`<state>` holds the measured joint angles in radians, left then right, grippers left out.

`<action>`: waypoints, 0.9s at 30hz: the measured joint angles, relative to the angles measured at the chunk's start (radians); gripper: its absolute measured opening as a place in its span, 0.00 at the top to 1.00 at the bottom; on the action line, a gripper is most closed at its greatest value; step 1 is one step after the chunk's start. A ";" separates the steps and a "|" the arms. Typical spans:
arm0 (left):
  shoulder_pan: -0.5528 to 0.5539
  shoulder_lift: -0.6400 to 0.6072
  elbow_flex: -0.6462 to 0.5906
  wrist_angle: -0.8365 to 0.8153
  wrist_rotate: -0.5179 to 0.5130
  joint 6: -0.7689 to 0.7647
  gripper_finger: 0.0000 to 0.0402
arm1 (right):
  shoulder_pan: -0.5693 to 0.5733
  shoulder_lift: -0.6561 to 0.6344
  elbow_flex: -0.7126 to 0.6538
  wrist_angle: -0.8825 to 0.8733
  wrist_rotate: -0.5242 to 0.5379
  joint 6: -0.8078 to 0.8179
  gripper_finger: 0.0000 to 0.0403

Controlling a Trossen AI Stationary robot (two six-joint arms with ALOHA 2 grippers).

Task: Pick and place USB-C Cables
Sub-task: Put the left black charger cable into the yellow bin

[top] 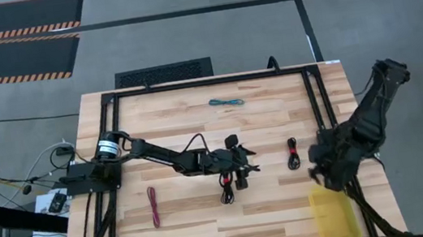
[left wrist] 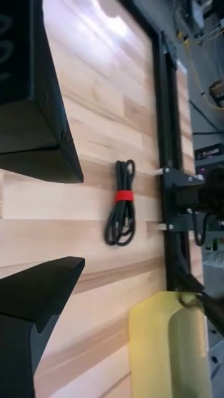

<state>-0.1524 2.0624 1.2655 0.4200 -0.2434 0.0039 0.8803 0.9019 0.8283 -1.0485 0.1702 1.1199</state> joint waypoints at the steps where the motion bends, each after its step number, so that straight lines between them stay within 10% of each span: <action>1: 0.000 -0.002 0.000 -0.011 0.001 -0.003 0.51 | 0.023 0.005 0.010 -0.003 -0.014 0.022 0.97; 12: 0.000 -0.051 0.001 -0.198 -0.005 -0.095 0.51 | 0.260 0.075 0.065 0.087 0.017 0.308 0.95; 27: 0.010 -0.086 0.001 -0.304 -0.006 -0.183 0.51 | 0.322 0.289 0.065 0.107 -0.063 0.520 0.60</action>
<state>-0.1425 1.9766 1.2667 0.1161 -0.2497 -0.1794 1.2018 1.1907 0.8928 -0.9410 0.1076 1.6400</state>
